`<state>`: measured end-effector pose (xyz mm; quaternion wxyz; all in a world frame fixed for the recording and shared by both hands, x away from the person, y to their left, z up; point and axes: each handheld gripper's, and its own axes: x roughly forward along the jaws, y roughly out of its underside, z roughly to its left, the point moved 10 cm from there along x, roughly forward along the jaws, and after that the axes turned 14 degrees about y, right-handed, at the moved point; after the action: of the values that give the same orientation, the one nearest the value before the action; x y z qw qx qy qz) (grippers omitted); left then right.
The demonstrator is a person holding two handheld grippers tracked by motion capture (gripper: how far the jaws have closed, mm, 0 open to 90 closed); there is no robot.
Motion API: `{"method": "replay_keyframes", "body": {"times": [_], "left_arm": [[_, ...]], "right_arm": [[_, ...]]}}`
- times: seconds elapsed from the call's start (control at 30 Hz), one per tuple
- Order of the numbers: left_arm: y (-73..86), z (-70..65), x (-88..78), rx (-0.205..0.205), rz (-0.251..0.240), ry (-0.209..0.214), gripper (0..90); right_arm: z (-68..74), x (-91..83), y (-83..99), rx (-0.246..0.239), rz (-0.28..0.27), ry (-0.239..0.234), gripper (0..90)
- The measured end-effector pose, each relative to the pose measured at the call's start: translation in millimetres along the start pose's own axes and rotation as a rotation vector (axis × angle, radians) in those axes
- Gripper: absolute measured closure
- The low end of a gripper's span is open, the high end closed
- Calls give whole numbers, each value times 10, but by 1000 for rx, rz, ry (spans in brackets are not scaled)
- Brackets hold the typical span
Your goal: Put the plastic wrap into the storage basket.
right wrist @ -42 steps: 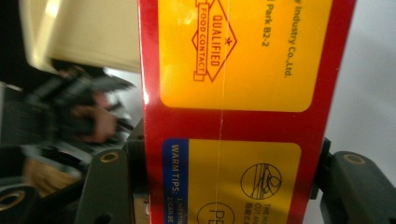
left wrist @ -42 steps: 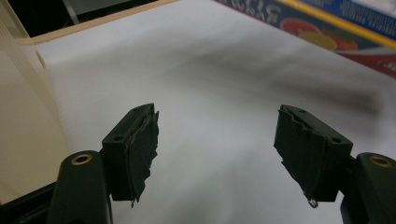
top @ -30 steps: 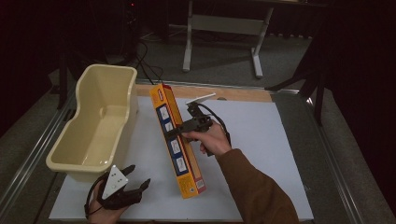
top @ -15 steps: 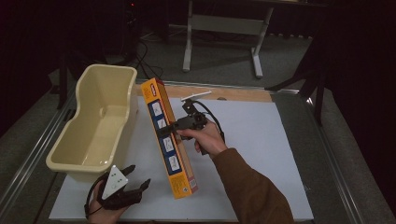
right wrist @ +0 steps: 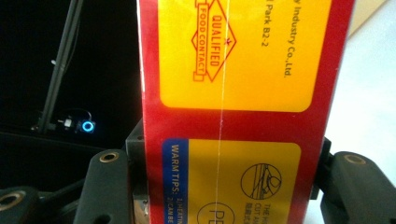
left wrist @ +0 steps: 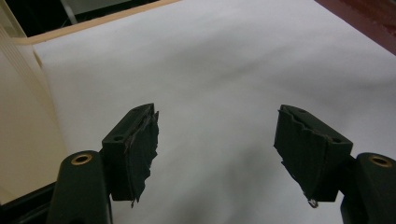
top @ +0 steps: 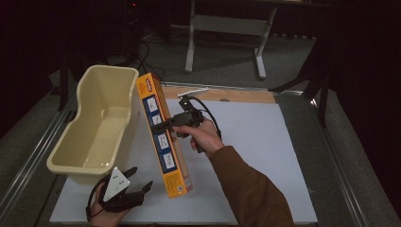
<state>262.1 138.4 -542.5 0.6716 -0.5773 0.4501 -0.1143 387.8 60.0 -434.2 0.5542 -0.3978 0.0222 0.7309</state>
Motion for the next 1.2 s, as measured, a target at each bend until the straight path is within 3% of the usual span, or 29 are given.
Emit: {"method": "replay_keyframes", "body": {"times": [0.5, 0.97, 1.2], "left_arm": [[-11, 31, 11, -14, -15, 1, 302], [-7, 18, 39, -7, -10, 12, 303], [-6, 20, 41, -13, -15, 17, 302]], "right_arm": [[104, 96, -226, 13, 10, 5, 405], [103, 193, -473, 73, -16, 38, 405], [68, 250, -621, 131, -27, 43, 405]]}}
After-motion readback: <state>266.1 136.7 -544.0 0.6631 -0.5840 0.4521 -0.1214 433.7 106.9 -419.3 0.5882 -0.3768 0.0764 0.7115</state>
